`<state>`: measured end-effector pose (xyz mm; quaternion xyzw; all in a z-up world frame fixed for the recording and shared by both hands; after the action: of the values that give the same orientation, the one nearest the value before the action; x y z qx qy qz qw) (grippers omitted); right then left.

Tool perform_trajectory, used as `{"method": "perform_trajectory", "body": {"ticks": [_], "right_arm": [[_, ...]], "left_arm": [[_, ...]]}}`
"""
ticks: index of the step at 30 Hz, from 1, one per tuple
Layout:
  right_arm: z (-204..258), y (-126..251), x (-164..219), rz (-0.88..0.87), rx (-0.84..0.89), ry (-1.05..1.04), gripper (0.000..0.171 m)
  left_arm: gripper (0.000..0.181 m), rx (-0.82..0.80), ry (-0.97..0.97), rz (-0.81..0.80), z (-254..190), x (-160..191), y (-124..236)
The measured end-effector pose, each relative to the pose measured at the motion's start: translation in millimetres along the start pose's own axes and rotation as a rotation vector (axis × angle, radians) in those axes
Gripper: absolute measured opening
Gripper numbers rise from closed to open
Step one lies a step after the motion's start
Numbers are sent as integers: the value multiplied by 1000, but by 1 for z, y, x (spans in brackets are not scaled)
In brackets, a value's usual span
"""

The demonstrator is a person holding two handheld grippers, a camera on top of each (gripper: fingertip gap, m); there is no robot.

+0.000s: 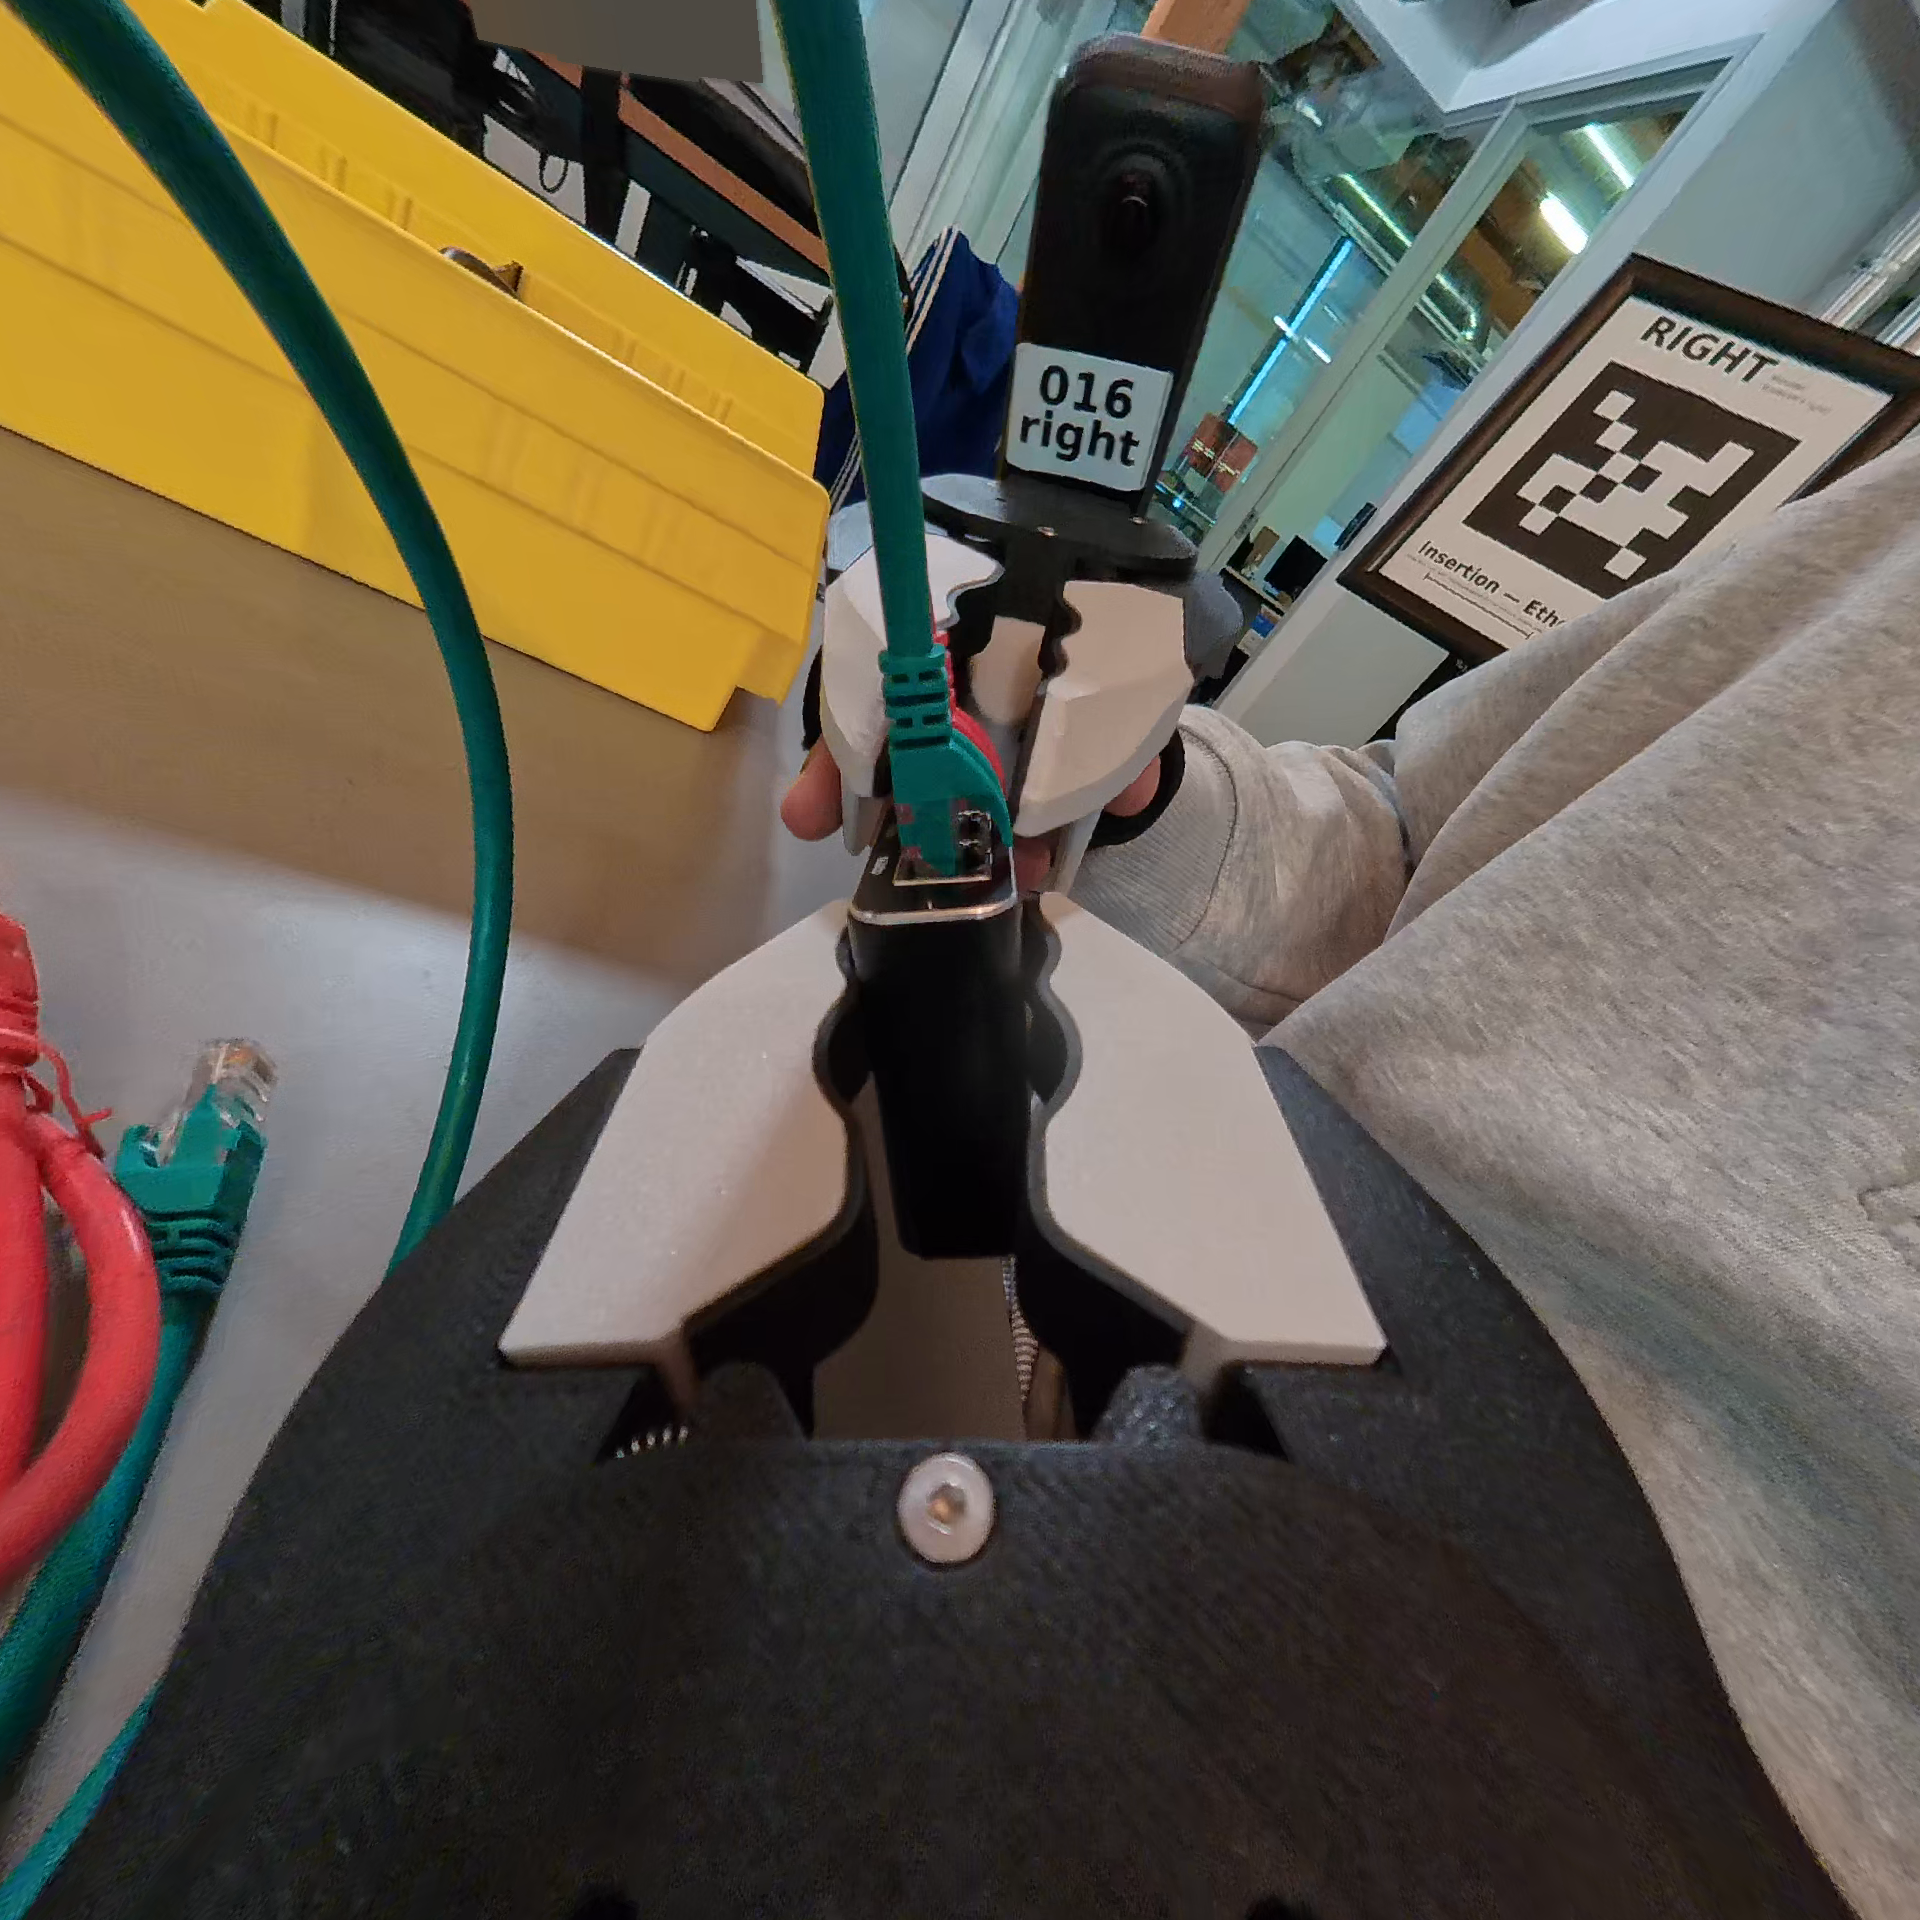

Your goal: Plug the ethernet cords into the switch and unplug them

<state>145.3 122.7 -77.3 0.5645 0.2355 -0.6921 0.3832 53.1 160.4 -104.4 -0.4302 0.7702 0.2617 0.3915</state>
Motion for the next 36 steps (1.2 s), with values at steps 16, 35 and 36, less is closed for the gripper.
{"method": "perform_trajectory", "body": {"ticks": [16, 35, 36], "right_arm": [[1, 2, -3, -20, -6, 5, 18], [-1, 0, -3, -32, 17, -23, 16], [-2, 0, -3, -38, 20, -29, 16]], "left_arm": [[26, 15, -2, -2, -2, 0, 0], [26, 60, 86, -45, -1, -3, 1], [26, 68, 103, -51, -1, -3, 1]]}}
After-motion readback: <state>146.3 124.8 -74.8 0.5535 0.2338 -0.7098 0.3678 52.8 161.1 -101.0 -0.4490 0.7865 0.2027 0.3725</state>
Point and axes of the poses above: each gripper's, where its closed fingertips meet, y back along the fingers, x out of its underside, z = x × y across the jaws, the point moved 6 cm from there along y, back along the fingers, and after that the axes turned 3 degrees about y, right-handed, at the moved point
